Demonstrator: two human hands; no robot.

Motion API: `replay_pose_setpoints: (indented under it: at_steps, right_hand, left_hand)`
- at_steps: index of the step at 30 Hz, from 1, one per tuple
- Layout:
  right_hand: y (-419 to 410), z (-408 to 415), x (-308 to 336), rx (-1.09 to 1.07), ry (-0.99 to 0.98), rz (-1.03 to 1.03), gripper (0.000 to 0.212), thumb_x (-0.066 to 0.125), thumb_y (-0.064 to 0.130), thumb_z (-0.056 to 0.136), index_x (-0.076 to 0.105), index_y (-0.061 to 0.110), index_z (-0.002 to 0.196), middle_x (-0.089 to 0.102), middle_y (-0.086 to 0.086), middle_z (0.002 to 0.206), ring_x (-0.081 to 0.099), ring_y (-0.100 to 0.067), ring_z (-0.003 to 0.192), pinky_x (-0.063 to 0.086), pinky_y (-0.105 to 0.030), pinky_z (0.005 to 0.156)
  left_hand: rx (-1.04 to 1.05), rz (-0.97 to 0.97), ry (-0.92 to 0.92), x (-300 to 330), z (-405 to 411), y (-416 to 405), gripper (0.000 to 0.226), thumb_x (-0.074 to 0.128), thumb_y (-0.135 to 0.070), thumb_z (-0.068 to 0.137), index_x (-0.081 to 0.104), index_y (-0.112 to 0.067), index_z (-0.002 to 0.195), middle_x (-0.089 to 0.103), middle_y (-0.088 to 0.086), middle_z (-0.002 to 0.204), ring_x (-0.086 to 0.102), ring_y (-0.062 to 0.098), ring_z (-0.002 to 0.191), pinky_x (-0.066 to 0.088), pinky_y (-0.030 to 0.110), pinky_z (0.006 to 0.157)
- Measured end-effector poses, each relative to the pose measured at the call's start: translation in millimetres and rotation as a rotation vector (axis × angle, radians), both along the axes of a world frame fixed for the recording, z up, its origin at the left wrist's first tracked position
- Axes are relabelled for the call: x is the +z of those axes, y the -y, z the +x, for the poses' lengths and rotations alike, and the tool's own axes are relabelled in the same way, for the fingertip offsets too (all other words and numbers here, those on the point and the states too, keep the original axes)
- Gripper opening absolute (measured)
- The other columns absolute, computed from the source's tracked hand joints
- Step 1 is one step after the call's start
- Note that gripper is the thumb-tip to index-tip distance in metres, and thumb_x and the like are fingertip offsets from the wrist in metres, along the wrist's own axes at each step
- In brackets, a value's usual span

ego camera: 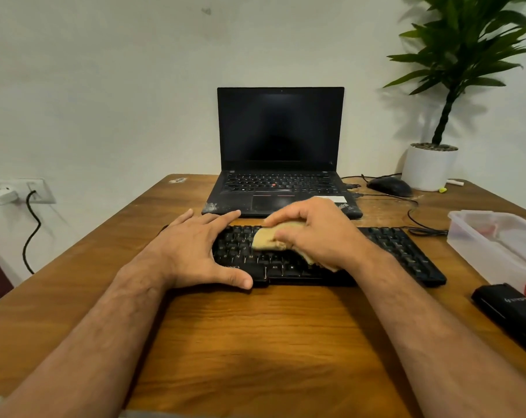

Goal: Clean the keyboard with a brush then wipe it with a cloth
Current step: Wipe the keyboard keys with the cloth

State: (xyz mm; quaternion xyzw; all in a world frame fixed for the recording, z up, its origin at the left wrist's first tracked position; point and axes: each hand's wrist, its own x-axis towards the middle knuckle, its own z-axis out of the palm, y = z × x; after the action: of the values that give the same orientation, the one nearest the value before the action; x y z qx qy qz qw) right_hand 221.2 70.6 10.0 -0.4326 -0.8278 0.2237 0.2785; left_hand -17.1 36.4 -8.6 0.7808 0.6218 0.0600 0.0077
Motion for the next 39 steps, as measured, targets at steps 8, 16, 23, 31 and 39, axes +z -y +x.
replay_pose_setpoints:
  at_steps: [8, 16, 23, 31, 39]
  right_hand:
    - [-6, 2, -5, -0.257, 0.125, 0.106, 0.023, 0.064, 0.02, 0.092, 0.079, 0.036, 0.097, 0.072, 0.01, 0.103, 0.065, -0.008, 0.092, 0.056, -0.028, 0.079]
    - [5, 0, -6, -0.113, 0.114, 0.059, 0.023, 0.065, 0.017, 0.091, 0.08, 0.036, 0.09, 0.072, 0.015, 0.104, 0.061, -0.001, 0.072, 0.051, -0.018, 0.063]
    - [8, 1, -3, -0.011, 0.121, 0.072, 0.023, 0.067, 0.022, 0.092, 0.079, 0.039, 0.099, 0.067, 0.023, 0.105, 0.064, -0.002, 0.092, 0.056, -0.026, 0.088]
    - [-3, 3, -1, -0.17, 0.161, 0.175, 0.026, 0.061, 0.02, 0.095, 0.079, 0.034, 0.108, 0.07, 0.011, 0.115, 0.06, -0.005, 0.105, 0.05, -0.029, 0.1]
    - [-9, -6, -7, -0.25, 0.204, 0.172, 0.029, 0.057, 0.021, 0.098, 0.075, 0.035, 0.115, 0.071, 0.008, 0.12, 0.062, -0.009, 0.106, 0.05, -0.029, 0.097]
  left_hand:
    - [-0.023, -0.014, -0.016, -1, 4, -2, 0.14, 0.04, -0.108, 0.039, 0.0, -0.043, 0.157, 0.03, -0.005, 0.161, 0.022, 0.012, 0.149, -0.001, 0.039, 0.125]
    - [-0.02, -0.008, -0.004, -1, 5, -2, 0.139, 0.043, -0.107, 0.04, -0.001, -0.044, 0.156, 0.029, -0.007, 0.161, 0.021, 0.011, 0.149, -0.001, 0.04, 0.125]
    - [-0.026, 0.0, -0.014, 1, 7, 1, 0.14, 0.04, -0.107, 0.039, -0.001, -0.043, 0.156, 0.027, -0.007, 0.162, 0.02, 0.01, 0.149, -0.004, 0.035, 0.124]
    - [-0.024, -0.018, -0.006, 3, 8, 2, 0.14, 0.04, -0.107, 0.039, -0.001, -0.044, 0.156, 0.027, -0.008, 0.162, 0.02, 0.01, 0.149, -0.005, 0.035, 0.124]
    - [-0.021, -0.028, 0.015, 4, 7, 2, 0.138, 0.045, -0.105, 0.041, -0.001, -0.045, 0.156, 0.025, -0.008, 0.162, 0.018, 0.012, 0.15, -0.007, 0.034, 0.122]
